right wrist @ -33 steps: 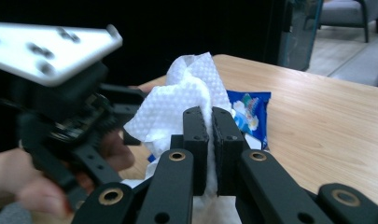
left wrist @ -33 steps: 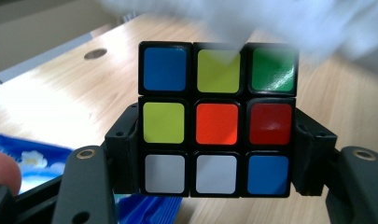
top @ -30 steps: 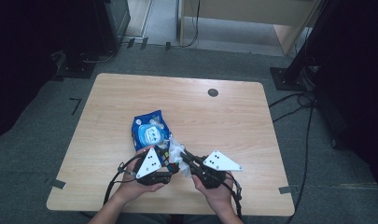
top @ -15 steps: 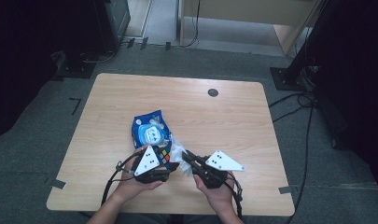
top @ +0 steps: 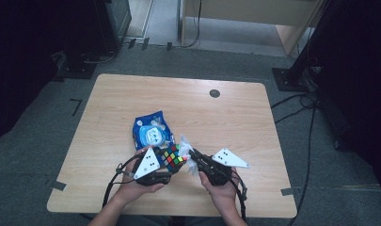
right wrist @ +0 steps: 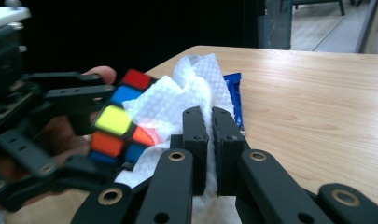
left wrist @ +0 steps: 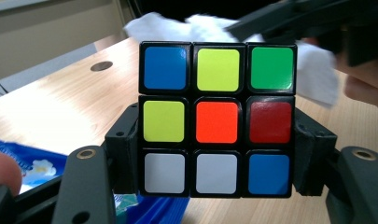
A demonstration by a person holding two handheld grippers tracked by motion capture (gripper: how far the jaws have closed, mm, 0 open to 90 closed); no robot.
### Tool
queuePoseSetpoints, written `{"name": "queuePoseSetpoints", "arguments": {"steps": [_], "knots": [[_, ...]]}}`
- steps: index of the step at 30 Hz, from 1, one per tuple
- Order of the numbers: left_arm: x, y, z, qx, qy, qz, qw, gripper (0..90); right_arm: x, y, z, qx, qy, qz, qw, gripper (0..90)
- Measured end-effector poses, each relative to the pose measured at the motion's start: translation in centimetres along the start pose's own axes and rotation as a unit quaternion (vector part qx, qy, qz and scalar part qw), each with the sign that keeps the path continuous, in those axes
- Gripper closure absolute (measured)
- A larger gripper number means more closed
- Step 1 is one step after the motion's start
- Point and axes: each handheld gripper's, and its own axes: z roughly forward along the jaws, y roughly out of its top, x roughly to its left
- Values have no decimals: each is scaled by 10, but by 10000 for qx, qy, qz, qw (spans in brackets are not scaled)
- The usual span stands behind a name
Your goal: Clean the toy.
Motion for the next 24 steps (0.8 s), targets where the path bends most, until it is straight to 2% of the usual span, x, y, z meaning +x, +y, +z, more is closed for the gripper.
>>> {"name": "queuePoseSetpoints", "arguments": {"steps": [3, 4, 5, 6, 9, 12, 15, 17, 18, 19, 20, 21, 24], "knots": [[0, -1, 1, 53, -10, -10, 10000, 341, 6, 1, 0, -28, 110, -64, 9999, 871], [-2, -2, 4, 115, -12, 50, 9999, 341, 14, 2, 0, -93, 168, -150, 9997, 870], [-2, -2, 4, 115, -12, 50, 9999, 341, 14, 2, 0, -93, 168, -150, 9997, 870], [-6, -2, 6, 123, -83, 86, 9999, 341, 21, 4, 0, -143, 280, -220, 9993, 871], [-9, 0, 7, 121, -98, 128, 9998, 341, 24, 5, 1, -190, 259, -328, 9989, 870], [-11, 1, 6, 120, -89, 197, 9997, 341, 15, 4, 2, -151, 138, -221, 9995, 870], [-8, 1, 4, 79, -67, 145, 9998, 341, 3, -2, 5, 9, -275, -437, 9987, 871], [-7, 1, 3, 28, -66, 88, 9999, 341, -8, -6, 6, 188, -398, -236, 9988, 871], [-3, 1, 1, -45, -54, 28, 10000, 341, -13, -8, 6, 235, -504, -211, 9982, 871], [-3, 1, 1, -45, -54, 28, 10000, 341, -13, -8, 6, 235, -504, -211, 9982, 871], [-2, 2, 0, -52, -22, 22, 10000, 341, -18, -9, 6, 272, -579, -224, 9977, 870], [0, 1, -1, -59, -4, -13, 10000, 341, -26, -10, 4, 325, -710, -137, 9968, 870], [3, 0, -2, -26, 21, -19, 10000, 341, -37, -10, 1, 339, -896, -115, 9953, 870]]}}
